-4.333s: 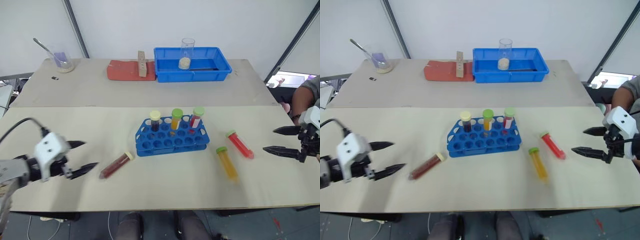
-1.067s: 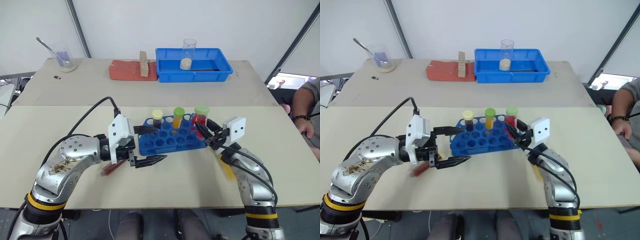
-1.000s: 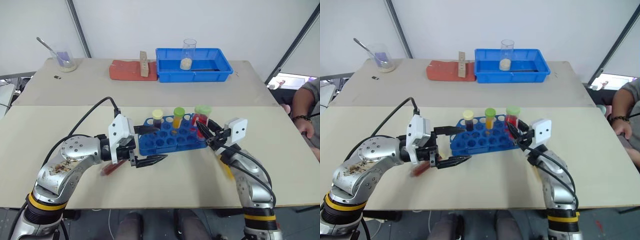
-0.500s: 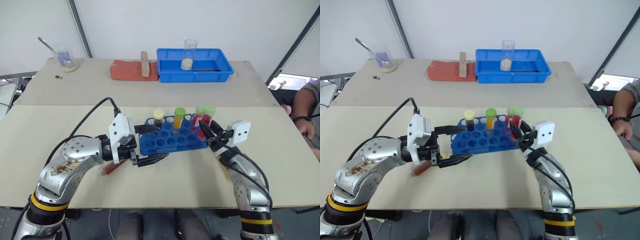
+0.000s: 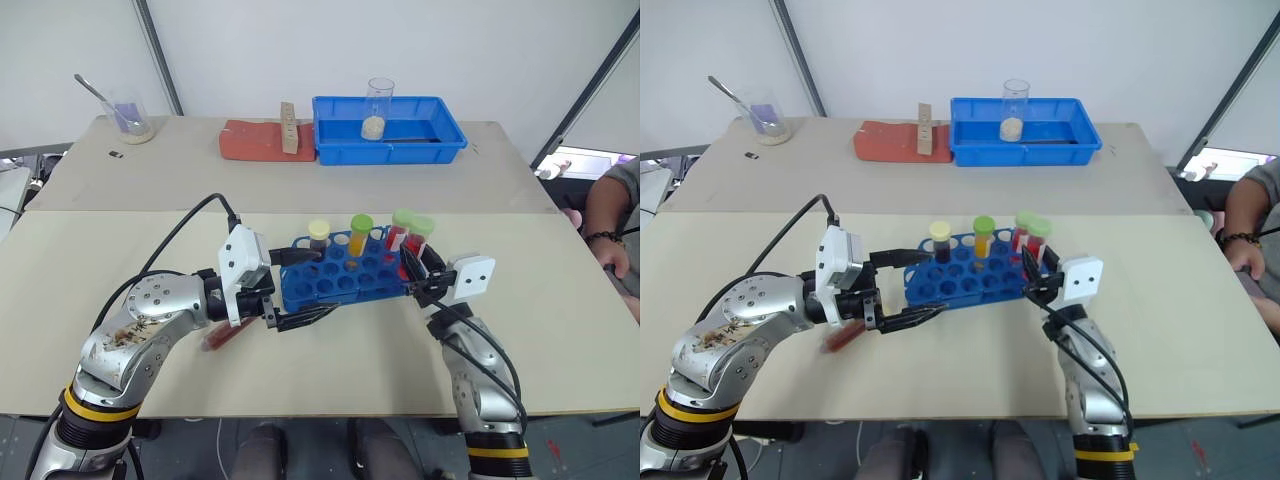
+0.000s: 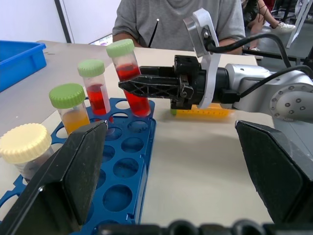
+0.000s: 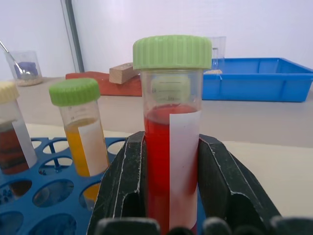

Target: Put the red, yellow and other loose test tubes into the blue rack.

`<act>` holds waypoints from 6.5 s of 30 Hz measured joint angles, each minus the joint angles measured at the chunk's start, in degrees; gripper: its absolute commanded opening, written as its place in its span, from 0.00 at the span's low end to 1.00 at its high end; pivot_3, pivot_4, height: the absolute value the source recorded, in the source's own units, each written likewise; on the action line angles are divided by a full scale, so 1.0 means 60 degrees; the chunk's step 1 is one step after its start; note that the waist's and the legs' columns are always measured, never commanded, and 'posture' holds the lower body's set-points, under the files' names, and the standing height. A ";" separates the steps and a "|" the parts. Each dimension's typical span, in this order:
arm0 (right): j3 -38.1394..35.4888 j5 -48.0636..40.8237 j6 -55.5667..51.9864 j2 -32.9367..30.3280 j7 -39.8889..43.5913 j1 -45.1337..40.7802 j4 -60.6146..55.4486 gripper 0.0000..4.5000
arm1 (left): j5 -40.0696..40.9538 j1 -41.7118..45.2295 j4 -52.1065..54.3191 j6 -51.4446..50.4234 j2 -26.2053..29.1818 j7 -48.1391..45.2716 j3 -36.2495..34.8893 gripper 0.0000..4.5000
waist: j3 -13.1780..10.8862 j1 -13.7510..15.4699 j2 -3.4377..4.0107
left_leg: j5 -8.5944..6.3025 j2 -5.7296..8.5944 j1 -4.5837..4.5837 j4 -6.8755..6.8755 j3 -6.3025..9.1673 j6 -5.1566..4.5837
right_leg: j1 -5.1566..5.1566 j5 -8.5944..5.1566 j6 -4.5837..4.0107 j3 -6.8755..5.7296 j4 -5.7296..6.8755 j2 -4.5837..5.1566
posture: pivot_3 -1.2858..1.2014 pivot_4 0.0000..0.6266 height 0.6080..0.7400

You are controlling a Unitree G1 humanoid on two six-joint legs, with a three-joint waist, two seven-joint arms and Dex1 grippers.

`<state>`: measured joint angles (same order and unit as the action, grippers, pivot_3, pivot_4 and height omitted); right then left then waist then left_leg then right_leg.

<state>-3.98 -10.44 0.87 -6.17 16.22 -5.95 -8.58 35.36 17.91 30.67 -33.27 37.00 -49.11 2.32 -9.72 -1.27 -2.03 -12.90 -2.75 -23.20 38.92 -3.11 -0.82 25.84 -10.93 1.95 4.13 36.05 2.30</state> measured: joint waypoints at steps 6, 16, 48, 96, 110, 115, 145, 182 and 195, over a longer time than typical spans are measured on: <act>0.0022 -0.0011 0.0084 -0.0139 0.0137 0.0151 0.0006 0.60 | -0.0102 -0.0055 0.0000 0.0032 0.0107 -0.0186 0.0079 1.00 | 0.0000 0.0008 0.0000 | 0.0000 0.0000 -0.0001 -0.0001 0.0001 0.0000 | 0.0000 -0.0009 -0.0014 0.0000 -0.0003 0.0000 | 0.52 0.24 1.00; -0.0301 -0.0466 -0.1956 -0.2531 0.1166 0.1407 -0.1831 0.98 | -0.0593 -0.0470 0.0064 0.0193 0.0246 -0.0209 0.0251 1.00 | 0.0000 0.0027 0.0004 | 0.0000 0.0000 -0.0004 -0.0012 -0.0002 0.0000 | 0.0009 -0.0023 -0.0028 0.0001 -0.0001 0.0001 | 0.52 0.24 1.00; 0.0244 -0.4019 -1.5261 -0.7099 0.1356 -0.3489 -0.1611 0.87 | -0.1756 -0.1604 0.0968 0.1634 0.1111 -0.1294 0.1020 1.00 | 0.0000 -0.0019 -0.0005 | -0.0003 0.0005 -0.0033 -0.0012 0.0002 -0.0006 | 0.0024 -0.0022 -0.0018 0.0001 -0.0033 0.0006 | 0.52 0.24 1.00; 0.1449 -0.1260 -0.3287 -0.0865 0.1672 -0.0998 -0.2357 0.21 | -0.0108 -0.1391 -0.0499 0.1533 0.1328 -0.2025 -0.0981 1.00 | 0.0001 -0.0219 -0.0009 | -0.0004 -0.0012 -0.0031 -0.0025 0.0013 -0.0006 | 0.0044 -0.0011 -0.0003 -0.0012 0.0001 -0.0014 | 0.52 0.24 1.00; 0.1769 0.0132 -0.0573 -0.0259 0.1100 -0.0966 -0.0559 0.21 | -0.0112 -0.1196 -0.0451 0.1498 0.1328 -0.2007 -0.0889 1.00 | 0.0001 -0.0212 -0.0009 | -0.0004 -0.0012 -0.0021 -0.0025 0.0015 -0.0006 | 0.0040 -0.0037 -0.0047 -0.0010 0.0012 -0.0014 | 0.52 0.24 1.00; 0.1860 0.0415 -0.0124 -0.0057 0.0883 -0.0796 -0.0281 0.21 | -0.0078 -0.1174 -0.0439 0.1357 0.1323 -0.1904 -0.0889 1.00 | 0.0001 -0.0207 -0.0009 | -0.0004 -0.0012 -0.0020 -0.0025 0.0014 -0.0006 | 0.0038 -0.0038 -0.0048 -0.0009 0.0012 -0.0013 | 0.52 0.24 1.00; 0.0917 -0.1963 -0.3609 -0.5056 0.4216 0.1457 -0.4082 0.98 | -0.1023 -0.0729 -0.0786 -0.1019 0.4325 -0.1083 -0.0799 1.00 | -0.0001 -0.0187 -0.0012 | -0.0005 -0.0017 0.0013 -0.0032 0.0009 -0.0005 | 0.0028 -0.0051 -0.0060 -0.0014 0.0016 -0.0015 | 0.52 0.24 1.00; 0.1038 -0.5228 -0.6596 -0.7375 0.6721 -0.1112 -0.5358 0.98 | -0.3457 0.3865 -0.2719 -0.5707 0.3523 -0.1892 0.4635 0.37 | -0.0035 0.0067 -0.0080 | -0.0005 -0.0001 -0.0028 -0.0009 0.0025 -0.0008 | 0.0035 -0.0055 -0.0040 -0.0010 0.0022 -0.0018 | 0.52 0.24 1.00; 0.0348 -0.5419 -0.6697 -0.7842 0.6712 -0.1047 -0.5303 0.98 | -0.3461 0.3892 -0.3158 -0.3172 0.4419 -0.3631 0.4196 0.20 | -0.0038 0.0096 -0.0083 | -0.0005 -0.0001 -0.0036 -0.0001 0.0024 -0.0008 | 0.0039 -0.0056 -0.0043 -0.0011 0.0023 -0.0018 | 0.52 0.24 1.00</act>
<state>-1.89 -42.95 -39.31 -53.22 56.49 -12.23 -40.39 14.60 41.26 11.72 -52.30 63.52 -70.90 27.49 -9.94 -0.70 -2.52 -12.93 -2.76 -23.41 38.91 -2.97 -0.87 26.07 -11.27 1.69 4.06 36.19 2.19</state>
